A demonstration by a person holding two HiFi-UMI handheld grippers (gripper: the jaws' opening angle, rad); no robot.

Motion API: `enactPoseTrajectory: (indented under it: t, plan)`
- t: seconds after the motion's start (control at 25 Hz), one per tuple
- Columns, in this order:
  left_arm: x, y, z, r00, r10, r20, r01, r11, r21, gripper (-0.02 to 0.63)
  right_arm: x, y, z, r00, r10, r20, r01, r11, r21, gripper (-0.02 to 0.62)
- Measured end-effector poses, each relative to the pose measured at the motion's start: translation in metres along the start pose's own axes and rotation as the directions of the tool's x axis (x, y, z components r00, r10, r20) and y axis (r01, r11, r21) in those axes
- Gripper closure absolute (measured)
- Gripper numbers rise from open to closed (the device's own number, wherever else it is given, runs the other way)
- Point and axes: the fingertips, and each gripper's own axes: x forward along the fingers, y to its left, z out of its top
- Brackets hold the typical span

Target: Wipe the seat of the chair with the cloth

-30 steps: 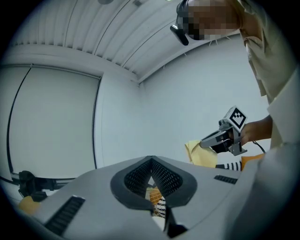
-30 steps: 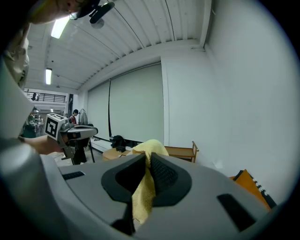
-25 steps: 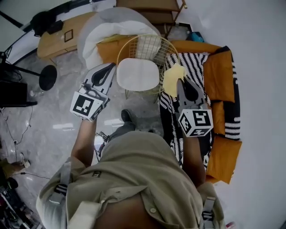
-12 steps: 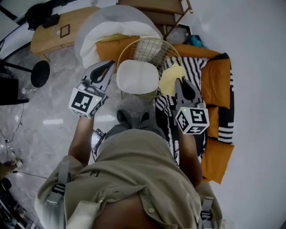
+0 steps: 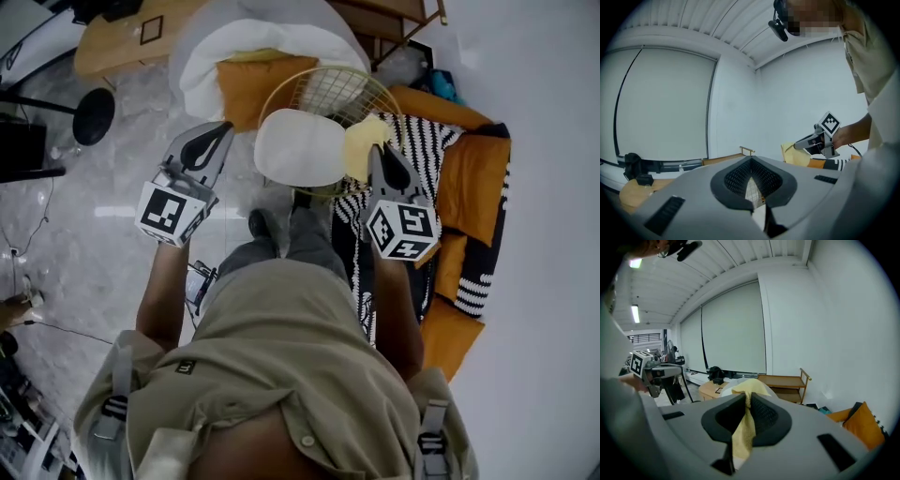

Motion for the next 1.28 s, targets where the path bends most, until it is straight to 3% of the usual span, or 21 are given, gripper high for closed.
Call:
enactPoseTrajectory:
  t: [0.2, 0.36, 0.72, 0.88, 1.04, 1.28]
  plan:
    - [0.020, 0.010, -0.013, 0.998, 0.038, -0.058, -0.039, 0.999, -0.006, 0.589, 0.055, -0.019, -0.018, 0.998, 0.038, -0.044, -0.037, 0.999, 0.024, 0.551]
    - [0.028, 0.024, -0.044, 0.984, 0.075, -0.163, -0.080, 0.997, -0.025, 0.589, 0.108, -0.031, -0.045, 0.994, 0.056, -0.098, -0.053, 0.998, 0.035, 0.551]
    - [0.057, 0.045, -0.125, 0.953, 0.109, -0.284, -0.116, 0.993, -0.008, 0.589, 0.236, -0.041, -0.154, 0.971, 0.098, -0.220, -0.100, 0.995, 0.004, 0.551]
    - [0.064, 0.051, -0.163, 0.936, 0.111, -0.333, -0.123, 0.992, -0.013, 0.588, 0.287, -0.030, -0.232, 0.946, 0.130, -0.297, -0.131, 0.991, 0.015, 0.551]
    - [0.067, 0.066, -0.202, 0.921, 0.118, -0.371, -0.130, 0.991, -0.009, 0.589, 0.348, -0.010, -0.307, 0.919, 0.159, -0.360, -0.135, 0.987, 0.092, 0.551]
    - [0.054, 0.075, -0.256, 0.894, 0.114, -0.433, -0.165, 0.983, -0.083, 0.589, 0.397, 0.055, -0.388, 0.841, 0.258, -0.475, -0.203, 0.965, 0.166, 0.551]
